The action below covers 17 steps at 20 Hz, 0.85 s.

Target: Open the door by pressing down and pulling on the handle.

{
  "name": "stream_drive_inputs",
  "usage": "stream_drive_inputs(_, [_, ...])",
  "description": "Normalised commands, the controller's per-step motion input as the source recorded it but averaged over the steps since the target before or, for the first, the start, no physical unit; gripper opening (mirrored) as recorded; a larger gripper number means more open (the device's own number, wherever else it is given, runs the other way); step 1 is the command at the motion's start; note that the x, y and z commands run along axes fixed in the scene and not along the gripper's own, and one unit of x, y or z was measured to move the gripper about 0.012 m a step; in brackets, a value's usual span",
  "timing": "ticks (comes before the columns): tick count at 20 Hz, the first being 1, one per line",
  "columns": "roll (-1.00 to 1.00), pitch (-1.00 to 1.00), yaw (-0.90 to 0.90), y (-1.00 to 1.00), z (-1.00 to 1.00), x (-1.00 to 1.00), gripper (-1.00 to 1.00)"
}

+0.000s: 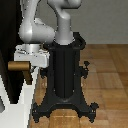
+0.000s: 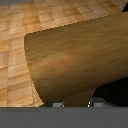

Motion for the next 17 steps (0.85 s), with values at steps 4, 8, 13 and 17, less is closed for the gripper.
stream_drive_inputs(4, [0.00, 0.00, 0.00, 1.00, 0.00, 0.00, -1.00])
stream_drive_inputs(8, [0.00, 0.00, 0.00, 0.75, 0.00, 0.00, -1.00])
stream_drive_inputs(13, [0.00, 0.00, 0.00, 0.80, 0.00, 0.00, -1.00])
stream_drive_inputs(17, [0.00, 0.00, 0.00, 0.00, 0.00, 0.00, -1.00])
